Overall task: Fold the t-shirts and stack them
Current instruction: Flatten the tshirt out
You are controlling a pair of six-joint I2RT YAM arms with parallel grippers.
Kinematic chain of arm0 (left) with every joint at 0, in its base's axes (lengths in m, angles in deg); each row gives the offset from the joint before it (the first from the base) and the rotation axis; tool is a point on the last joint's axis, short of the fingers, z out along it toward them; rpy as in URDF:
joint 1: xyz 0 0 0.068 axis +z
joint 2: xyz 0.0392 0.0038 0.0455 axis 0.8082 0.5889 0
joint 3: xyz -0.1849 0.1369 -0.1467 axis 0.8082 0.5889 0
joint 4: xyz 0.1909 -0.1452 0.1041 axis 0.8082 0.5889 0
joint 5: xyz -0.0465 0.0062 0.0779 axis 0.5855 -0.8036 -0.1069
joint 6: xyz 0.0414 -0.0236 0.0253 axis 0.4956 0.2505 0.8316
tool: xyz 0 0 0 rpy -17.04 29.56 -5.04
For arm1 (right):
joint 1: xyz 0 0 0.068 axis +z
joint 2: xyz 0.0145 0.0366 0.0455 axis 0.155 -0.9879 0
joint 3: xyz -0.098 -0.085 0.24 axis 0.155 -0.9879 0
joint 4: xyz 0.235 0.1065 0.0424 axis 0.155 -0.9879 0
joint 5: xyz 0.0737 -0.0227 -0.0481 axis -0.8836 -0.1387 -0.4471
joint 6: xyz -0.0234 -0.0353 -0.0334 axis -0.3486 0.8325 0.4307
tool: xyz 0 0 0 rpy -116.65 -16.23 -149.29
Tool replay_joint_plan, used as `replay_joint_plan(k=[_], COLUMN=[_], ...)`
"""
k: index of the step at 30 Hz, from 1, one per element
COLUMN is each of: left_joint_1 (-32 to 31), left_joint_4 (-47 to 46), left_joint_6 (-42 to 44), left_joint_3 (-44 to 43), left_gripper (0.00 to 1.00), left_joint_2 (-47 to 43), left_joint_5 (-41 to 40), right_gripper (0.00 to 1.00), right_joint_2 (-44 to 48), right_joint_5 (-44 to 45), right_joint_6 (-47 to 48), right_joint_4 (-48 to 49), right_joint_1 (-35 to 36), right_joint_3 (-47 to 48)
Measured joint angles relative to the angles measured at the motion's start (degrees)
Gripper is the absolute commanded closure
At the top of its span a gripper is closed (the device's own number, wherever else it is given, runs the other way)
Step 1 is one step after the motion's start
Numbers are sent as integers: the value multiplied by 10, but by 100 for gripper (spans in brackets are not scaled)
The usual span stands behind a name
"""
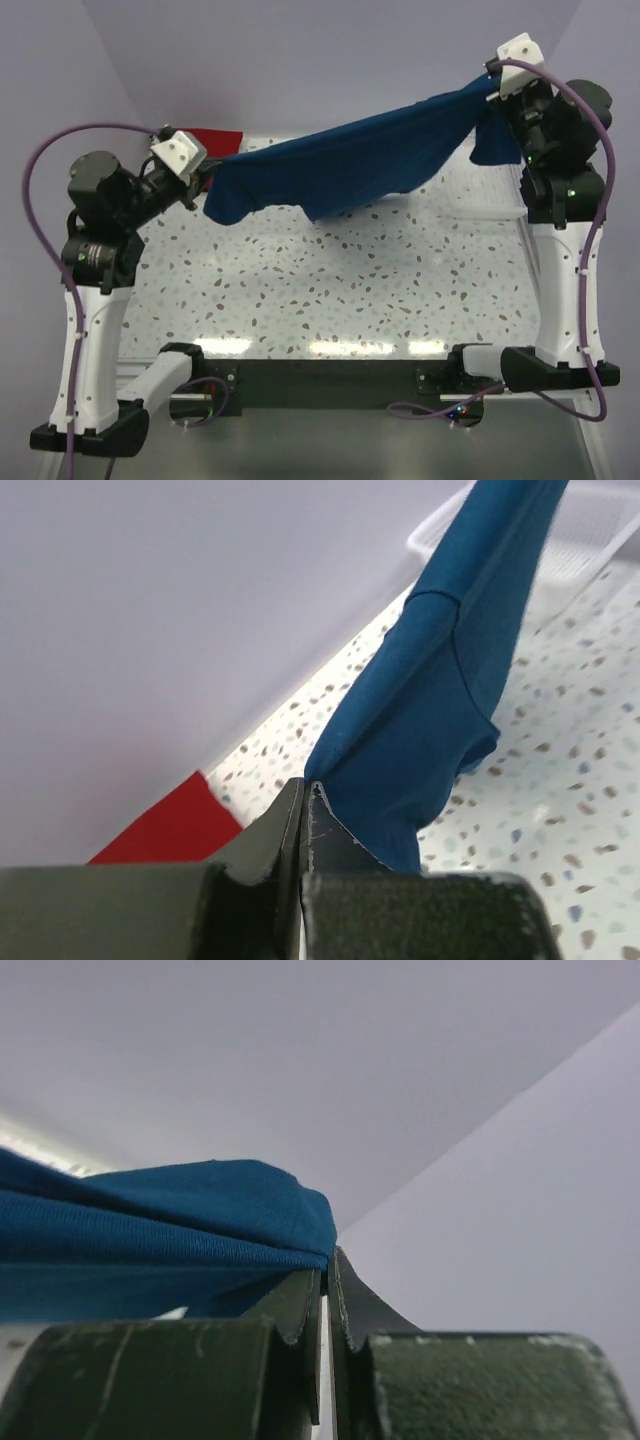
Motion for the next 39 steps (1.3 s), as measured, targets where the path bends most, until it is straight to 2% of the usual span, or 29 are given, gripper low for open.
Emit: replay_joint_plan(k=[3, 8, 14, 15, 16, 17, 18, 19, 20, 22, 23, 25, 27, 30, 33, 36, 39], left_joint_1=[-2, -3, 1, 2, 5, 8, 11, 17, 23, 32, 35, 37, 38, 40, 40, 40, 40], left_joint_4=[-4, -12, 5, 11, 16, 23, 28, 28, 33, 46, 57, 75, 87, 96, 100, 103, 114], left_joint_6=[-59, -158, -245, -256, -267, -274, -280, -282, -283, -275, -267, -253, -233, -191, -147, -88, -28], left_joint_3=[-12, -28, -19, -12, -2, 10, 21, 38, 53, 75, 82, 93, 109, 136, 155, 162, 167], left_gripper=[100, 100, 100, 100, 100, 100, 92, 80, 61, 35, 25, 23, 20, 21, 26, 30, 34], left_joint_2=[-30, 4, 82, 88, 90, 90, 90, 90, 90, 96, 103, 116, 123, 123, 132, 165, 205], left_joint_5=[24, -2, -108, -130, -154, -177, -195, -214, -232, -257, -268, -284, -297, -304, -293, -270, -240], right_gripper=[100, 100, 100, 94, 82, 53, 39, 29, 15, 9, 8, 7, 7, 8, 11, 18, 26], right_joint_2=[-32, -185, -365, -398, -429, -464, -497, -522, -553, -587, -594, -575, -515, -381, -254, -160, -121], right_joint_5=[16, 28, 55, 56, 59, 64, 73, 79, 90, 101, 100, 96, 84, 60, 28, -3, -27], right_joint_6=[8, 10, 54, 65, 76, 87, 98, 111, 117, 122, 120, 117, 114, 104, 87, 73, 56], right_joint_4=[27, 78, 132, 138, 148, 158, 162, 165, 161, 132, 106, 65, 41, -40, -105, -153, -193], right_joint_1=[0, 28, 136, 153, 168, 183, 195, 206, 218, 232, 236, 238, 232, 218, 206, 206, 205], right_joint_3=[75, 257, 285, 285, 285, 285, 285, 286, 288, 289, 284, 244, 153, 30, -38, -107, -190])
